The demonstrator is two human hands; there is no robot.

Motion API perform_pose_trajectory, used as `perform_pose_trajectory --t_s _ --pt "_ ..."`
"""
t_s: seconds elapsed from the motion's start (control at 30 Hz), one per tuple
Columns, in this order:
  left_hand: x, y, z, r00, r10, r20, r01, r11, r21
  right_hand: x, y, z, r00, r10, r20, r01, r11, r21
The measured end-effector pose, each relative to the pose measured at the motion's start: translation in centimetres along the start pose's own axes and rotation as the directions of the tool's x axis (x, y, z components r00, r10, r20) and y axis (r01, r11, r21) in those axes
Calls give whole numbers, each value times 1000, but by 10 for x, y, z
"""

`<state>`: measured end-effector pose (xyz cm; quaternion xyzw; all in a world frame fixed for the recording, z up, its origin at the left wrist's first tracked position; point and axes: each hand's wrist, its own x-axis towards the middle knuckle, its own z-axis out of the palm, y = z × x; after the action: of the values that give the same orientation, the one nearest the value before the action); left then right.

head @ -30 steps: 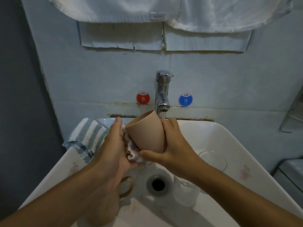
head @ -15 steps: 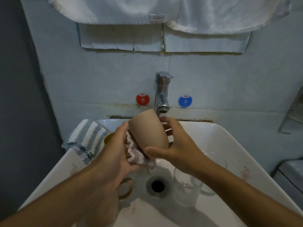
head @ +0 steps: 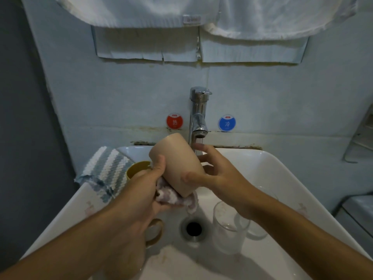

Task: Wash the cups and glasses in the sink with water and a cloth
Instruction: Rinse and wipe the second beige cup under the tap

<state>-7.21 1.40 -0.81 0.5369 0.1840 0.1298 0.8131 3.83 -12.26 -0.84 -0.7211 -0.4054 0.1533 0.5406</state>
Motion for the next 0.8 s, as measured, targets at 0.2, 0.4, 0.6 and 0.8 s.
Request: perform_pose_trajectory --t_s 0.2,0.4,0.6,0.8 --pt "-4 2 5 993 10 -117 -13 999 -29 -2 1 5 998 58 -1 -58 993 -100" --pt "1 -1 0 993 -33 -110 31 999 -24 3 2 1 996 83 35 -86 990 108" --pt "2 0 -3 992 -115 -42 112 992 -66 -2 3 2 999 -12 -52 9 999 -52" --pt "2 -3 -1 999 -31 17 29 992 124 5 4 9 996 -52 -75 64 984 169"
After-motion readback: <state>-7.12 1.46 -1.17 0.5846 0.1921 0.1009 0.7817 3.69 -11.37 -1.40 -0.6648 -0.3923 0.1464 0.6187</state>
